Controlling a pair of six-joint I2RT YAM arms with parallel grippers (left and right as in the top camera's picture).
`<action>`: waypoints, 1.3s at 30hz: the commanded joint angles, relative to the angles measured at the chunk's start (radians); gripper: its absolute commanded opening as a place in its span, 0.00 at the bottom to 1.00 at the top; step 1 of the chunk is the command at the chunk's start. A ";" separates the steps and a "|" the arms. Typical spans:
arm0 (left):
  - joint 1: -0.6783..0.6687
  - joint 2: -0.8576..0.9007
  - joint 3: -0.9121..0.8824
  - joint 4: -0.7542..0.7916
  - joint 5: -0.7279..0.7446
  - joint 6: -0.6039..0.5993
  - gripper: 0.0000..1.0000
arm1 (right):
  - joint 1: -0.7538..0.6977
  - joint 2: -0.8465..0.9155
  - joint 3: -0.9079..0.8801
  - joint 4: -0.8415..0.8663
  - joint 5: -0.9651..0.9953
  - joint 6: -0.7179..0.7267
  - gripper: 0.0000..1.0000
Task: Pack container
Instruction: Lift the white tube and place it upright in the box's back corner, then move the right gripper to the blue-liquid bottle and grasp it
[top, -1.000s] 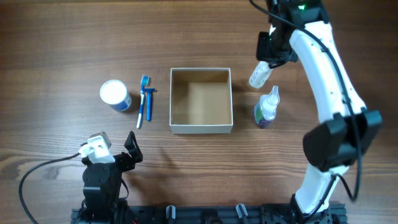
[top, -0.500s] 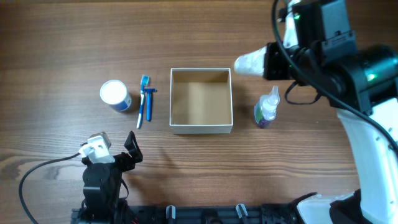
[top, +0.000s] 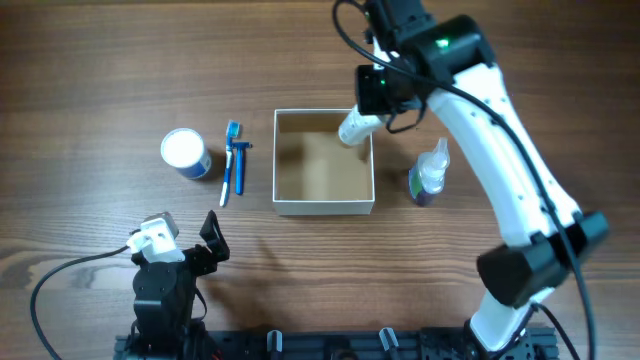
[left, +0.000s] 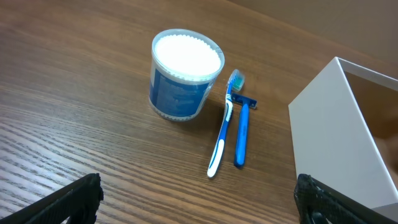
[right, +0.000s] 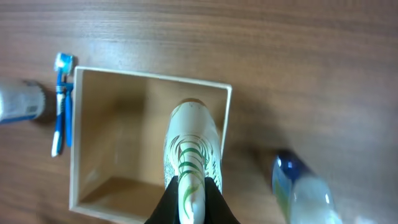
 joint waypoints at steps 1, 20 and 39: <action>0.007 -0.008 -0.002 0.001 0.005 -0.006 1.00 | 0.020 0.046 0.010 0.023 0.050 -0.055 0.04; 0.007 -0.008 -0.002 0.001 0.005 -0.006 1.00 | 0.030 0.114 0.010 0.055 0.132 -0.099 0.54; 0.007 -0.008 -0.002 0.001 0.005 -0.006 1.00 | -0.092 -0.257 0.010 -0.155 0.115 0.050 0.90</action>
